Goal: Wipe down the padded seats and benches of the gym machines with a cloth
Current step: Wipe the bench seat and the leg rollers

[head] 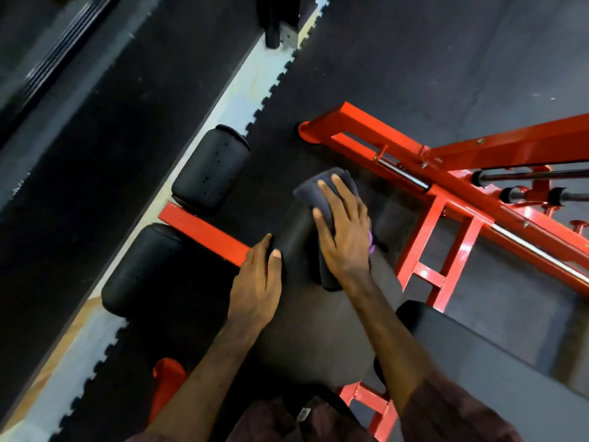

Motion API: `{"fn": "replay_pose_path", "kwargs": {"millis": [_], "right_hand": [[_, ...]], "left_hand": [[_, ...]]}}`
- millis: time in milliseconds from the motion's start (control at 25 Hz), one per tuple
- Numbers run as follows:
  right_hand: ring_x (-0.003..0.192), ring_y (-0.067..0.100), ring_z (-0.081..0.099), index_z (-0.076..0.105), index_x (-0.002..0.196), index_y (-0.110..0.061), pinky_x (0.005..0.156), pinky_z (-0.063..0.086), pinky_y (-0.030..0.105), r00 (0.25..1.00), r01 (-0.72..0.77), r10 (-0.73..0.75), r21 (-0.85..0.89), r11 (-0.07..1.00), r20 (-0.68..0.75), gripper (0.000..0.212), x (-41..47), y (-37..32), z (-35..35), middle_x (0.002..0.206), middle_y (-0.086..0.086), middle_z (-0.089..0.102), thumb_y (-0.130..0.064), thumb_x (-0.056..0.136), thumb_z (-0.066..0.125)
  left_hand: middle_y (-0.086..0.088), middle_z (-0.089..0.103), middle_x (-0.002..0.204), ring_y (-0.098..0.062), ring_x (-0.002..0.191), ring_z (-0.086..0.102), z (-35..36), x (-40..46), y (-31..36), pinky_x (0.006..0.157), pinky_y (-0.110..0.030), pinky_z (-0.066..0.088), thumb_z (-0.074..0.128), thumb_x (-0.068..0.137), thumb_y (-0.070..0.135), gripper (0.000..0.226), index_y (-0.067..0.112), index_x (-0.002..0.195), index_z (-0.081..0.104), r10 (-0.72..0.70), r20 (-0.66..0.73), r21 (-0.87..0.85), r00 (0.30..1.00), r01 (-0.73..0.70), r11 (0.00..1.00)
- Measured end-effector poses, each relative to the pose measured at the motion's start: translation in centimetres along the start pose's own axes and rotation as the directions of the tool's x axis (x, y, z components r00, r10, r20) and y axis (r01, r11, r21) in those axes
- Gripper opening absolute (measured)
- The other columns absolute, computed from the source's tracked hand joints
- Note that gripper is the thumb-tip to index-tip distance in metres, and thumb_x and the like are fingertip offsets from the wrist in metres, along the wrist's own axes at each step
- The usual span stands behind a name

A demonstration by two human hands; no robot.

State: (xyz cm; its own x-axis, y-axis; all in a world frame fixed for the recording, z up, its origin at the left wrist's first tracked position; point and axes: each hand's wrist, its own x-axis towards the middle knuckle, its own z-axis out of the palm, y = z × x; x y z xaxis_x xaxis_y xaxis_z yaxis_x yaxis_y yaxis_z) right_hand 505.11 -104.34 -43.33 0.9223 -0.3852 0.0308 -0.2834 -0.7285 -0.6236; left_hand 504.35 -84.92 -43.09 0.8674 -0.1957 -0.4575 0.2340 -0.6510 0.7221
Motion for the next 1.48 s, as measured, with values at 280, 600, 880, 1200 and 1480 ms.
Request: {"fn": "replay_pose_path", "kwargs": {"millis": [280, 600, 880, 1200, 1480], "right_hand": [[0.132, 0.026, 0.061, 0.068, 0.138, -0.021, 0.114, 0.045, 0.041, 0.787, -0.456, 0.374, 0.054, 0.889, 0.491, 0.054, 11.8, 0.8, -0.2, 0.134, 0.008, 0.071, -0.059, 0.104, 0.051], [0.122, 0.019, 0.066, 0.071, 0.131, -0.020, 0.111, 0.049, 0.039, 0.718, -0.637, 0.526, 0.126, 0.761, 0.456, 0.053, 6.8, 2.8, -3.2, 0.125, 0.001, 0.073, -0.061, 0.104, 0.051], [0.114, 0.003, 0.068, 0.072, 0.127, -0.030, 0.100, 0.056, 0.032, 0.851, -0.516, 0.409, 0.371, 0.772, 0.331, 0.038, 3.8, 4.7, -1.9, 0.117, -0.010, 0.076, -0.055, 0.107, 0.052], [0.100, 0.004, 0.066, 0.066, 0.111, -0.034, 0.087, 0.052, 0.026, 0.876, -0.481, 0.425, 0.366, 0.796, 0.227, 0.032, 0.2, 6.8, -1.6, 0.105, -0.013, 0.071, -0.060, 0.105, 0.049], [0.108, 0.018, 0.066, 0.066, 0.117, -0.032, 0.091, 0.052, 0.040, 0.866, -0.493, 0.455, 0.202, 0.846, 0.209, 0.048, -0.6, 8.7, -1.5, 0.115, -0.011, 0.070, -0.069, 0.104, 0.039]], "left_hand": [[0.005, 0.048, 0.160, -0.014, 0.146, 0.044, -0.1, 0.7, -0.3, 0.116, -0.034, 0.037, 0.031, 0.109, 0.054, 0.060, 0.023, 0.158, 0.042, 0.026, -0.005, 0.056, 1.000, -0.026, 0.998], [0.000, 0.032, 0.168, -0.022, 0.148, 0.040, 0.2, 4.7, 2.9, 0.118, -0.049, 0.041, 0.026, 0.105, 0.068, 0.072, 0.025, 0.163, 0.027, 0.105, 0.129, 0.140, 0.986, -0.123, 0.982], [-0.007, 0.031, 0.170, -0.021, 0.155, 0.031, 1.6, 9.1, 5.3, 0.126, -0.040, 0.031, 0.036, 0.108, 0.051, 0.067, 0.015, 0.164, 0.029, 0.316, 0.195, 0.158, 0.929, -0.347, 0.924], [-0.008, 0.034, 0.169, -0.023, 0.156, 0.032, 1.0, 10.7, 6.1, 0.127, -0.039, 0.030, 0.037, 0.111, 0.035, 0.059, 0.008, 0.163, 0.032, 0.544, 0.266, 0.325, 0.796, -0.605, 0.727], [-0.002, 0.054, 0.156, -0.021, 0.152, 0.040, 1.9, 12.1, 9.7, 0.121, -0.053, 0.036, 0.043, 0.108, 0.032, 0.047, 0.016, 0.151, 0.056, 0.644, 0.473, 0.506, 0.601, -0.784, 0.360]]}}
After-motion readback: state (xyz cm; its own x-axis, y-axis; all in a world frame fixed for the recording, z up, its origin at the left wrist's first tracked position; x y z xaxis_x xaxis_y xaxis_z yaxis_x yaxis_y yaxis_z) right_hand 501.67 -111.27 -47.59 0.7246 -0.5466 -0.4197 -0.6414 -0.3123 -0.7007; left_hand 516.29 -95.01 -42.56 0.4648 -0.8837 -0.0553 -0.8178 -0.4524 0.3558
